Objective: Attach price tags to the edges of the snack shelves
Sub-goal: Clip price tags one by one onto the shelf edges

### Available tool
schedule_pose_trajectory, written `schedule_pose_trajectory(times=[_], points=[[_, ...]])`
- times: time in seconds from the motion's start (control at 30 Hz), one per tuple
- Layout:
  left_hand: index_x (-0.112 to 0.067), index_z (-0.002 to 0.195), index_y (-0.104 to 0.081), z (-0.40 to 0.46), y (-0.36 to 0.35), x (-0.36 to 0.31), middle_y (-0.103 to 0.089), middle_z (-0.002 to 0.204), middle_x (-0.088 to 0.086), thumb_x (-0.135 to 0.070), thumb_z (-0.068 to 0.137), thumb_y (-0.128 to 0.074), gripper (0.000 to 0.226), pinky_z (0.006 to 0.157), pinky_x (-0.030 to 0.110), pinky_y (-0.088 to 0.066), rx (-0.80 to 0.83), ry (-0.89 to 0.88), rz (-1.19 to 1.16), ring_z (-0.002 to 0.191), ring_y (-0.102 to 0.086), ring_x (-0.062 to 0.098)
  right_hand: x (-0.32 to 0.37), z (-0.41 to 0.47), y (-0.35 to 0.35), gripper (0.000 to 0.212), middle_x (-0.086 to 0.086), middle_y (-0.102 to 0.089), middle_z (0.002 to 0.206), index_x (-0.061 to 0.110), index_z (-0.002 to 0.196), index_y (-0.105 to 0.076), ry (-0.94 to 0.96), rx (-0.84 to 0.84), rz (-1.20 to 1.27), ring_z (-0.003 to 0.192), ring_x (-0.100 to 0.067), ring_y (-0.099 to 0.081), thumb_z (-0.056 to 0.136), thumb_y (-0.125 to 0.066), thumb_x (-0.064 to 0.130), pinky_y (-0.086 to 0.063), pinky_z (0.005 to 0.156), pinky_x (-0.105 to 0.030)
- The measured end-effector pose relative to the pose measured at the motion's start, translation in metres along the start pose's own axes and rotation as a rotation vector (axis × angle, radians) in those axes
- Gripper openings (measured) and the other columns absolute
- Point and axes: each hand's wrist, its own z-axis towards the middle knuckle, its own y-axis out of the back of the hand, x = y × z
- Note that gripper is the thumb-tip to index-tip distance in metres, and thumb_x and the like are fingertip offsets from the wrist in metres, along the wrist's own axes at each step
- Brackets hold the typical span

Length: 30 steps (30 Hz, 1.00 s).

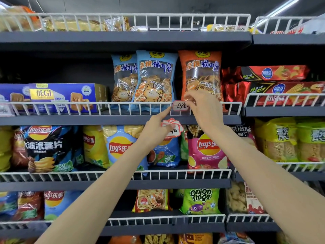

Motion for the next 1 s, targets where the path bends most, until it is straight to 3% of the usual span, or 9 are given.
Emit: schedule_pose_trajectory(times=[0.13, 0.33, 0.37, 0.43, 0.5, 0.7, 0.9, 0.97, 1.0], points=[[-0.036, 0.144, -0.031, 0.002, 0.001, 0.001, -0.050, 0.094, 0.003, -0.020, 0.091, -0.055, 0.060, 0.064, 0.027, -0.036, 0.005, -0.008, 0.004, 0.064, -0.042, 0.017, -0.006, 0.000, -0.003, 0.004, -0.001, -0.065, 0.092, 0.017, 0.092, -0.058, 0.056, 0.028, -0.065, 0.082, -0.022, -0.059, 0.091, -0.054, 0.017, -0.043, 0.056, -0.030], [-0.037, 0.143, -0.033, 0.003, 0.003, 0.001, -0.055, 0.093, 0.002, -0.021, 0.091, -0.054, 0.058, 0.064, 0.026, -0.038, 0.001, -0.017, 0.021, 0.060, -0.040, 0.011, -0.009, -0.003, -0.007, 0.008, 0.001, -0.062, 0.091, 0.018, 0.094, -0.060, 0.078, 0.042, -0.100, 0.082, -0.022, -0.058, 0.091, -0.053, 0.016, -0.050, 0.058, -0.037], [-0.037, 0.142, -0.034, 0.002, 0.004, 0.001, -0.054, 0.089, 0.000, -0.020, 0.091, -0.054, 0.058, 0.065, 0.024, -0.038, -0.006, -0.018, 0.020, 0.061, -0.041, 0.010, -0.009, -0.003, -0.006, 0.008, 0.001, -0.061, 0.091, 0.018, 0.094, -0.060, 0.065, 0.040, -0.091, 0.082, -0.021, -0.058, 0.091, -0.052, 0.016, -0.049, 0.058, -0.037], [-0.036, 0.141, -0.035, 0.001, 0.005, -0.002, -0.049, 0.065, -0.004, -0.019, 0.092, -0.054, 0.056, 0.051, 0.014, -0.031, -0.021, -0.021, 0.028, 0.046, -0.037, 0.002, -0.006, -0.004, -0.005, 0.008, 0.002, -0.060, 0.092, 0.018, 0.094, -0.060, 0.035, 0.038, -0.077, 0.084, -0.019, -0.056, 0.092, -0.052, 0.018, -0.047, 0.060, -0.035], [-0.034, 0.141, -0.036, 0.000, 0.005, -0.004, -0.038, 0.053, -0.008, -0.017, 0.092, -0.054, 0.055, 0.041, 0.013, -0.025, -0.037, -0.024, 0.036, 0.035, -0.034, 0.004, -0.003, -0.006, -0.004, 0.009, 0.002, -0.060, 0.093, 0.018, 0.095, -0.059, 0.031, 0.038, -0.084, 0.085, -0.018, -0.055, 0.093, -0.051, 0.022, -0.044, 0.059, -0.032], [-0.035, 0.142, -0.034, -0.001, 0.004, -0.006, -0.054, 0.067, -0.006, -0.019, 0.092, -0.053, 0.056, 0.042, 0.012, -0.026, -0.013, -0.022, 0.039, 0.035, -0.033, 0.004, -0.006, -0.013, -0.009, 0.015, 0.000, -0.053, 0.098, 0.017, 0.103, -0.061, 0.039, 0.037, -0.108, 0.080, -0.017, -0.056, 0.094, -0.051, 0.024, -0.050, 0.055, -0.033], [-0.029, 0.143, -0.035, -0.003, 0.005, -0.011, -0.036, 0.054, -0.015, -0.016, 0.093, -0.053, 0.055, 0.039, 0.011, -0.027, -0.021, -0.025, 0.029, 0.034, -0.037, 0.001, -0.003, -0.011, -0.006, 0.019, -0.001, -0.054, 0.100, 0.016, 0.104, -0.063, 0.040, 0.047, -0.115, 0.080, -0.017, -0.057, 0.094, -0.051, 0.027, -0.051, 0.057, -0.034], [-0.029, 0.142, -0.037, -0.004, 0.005, -0.012, -0.047, 0.061, -0.012, -0.017, 0.093, -0.053, 0.053, 0.047, 0.008, -0.032, -0.023, -0.044, 0.033, 0.043, -0.046, -0.005, -0.002, -0.011, -0.005, 0.021, -0.001, -0.054, 0.101, 0.016, 0.104, -0.064, 0.032, 0.053, -0.113, 0.081, -0.018, -0.057, 0.094, -0.050, 0.027, -0.051, 0.059, -0.035], [-0.028, 0.142, -0.039, -0.004, 0.005, -0.012, -0.060, 0.073, -0.008, -0.018, 0.093, -0.053, 0.051, 0.058, 0.008, -0.039, -0.032, -0.056, 0.028, 0.059, -0.056, -0.007, -0.003, -0.011, -0.005, 0.021, -0.001, -0.055, 0.101, 0.016, 0.105, -0.064, 0.017, 0.057, -0.094, 0.083, -0.018, -0.057, 0.095, -0.049, 0.027, -0.051, 0.061, -0.035]])
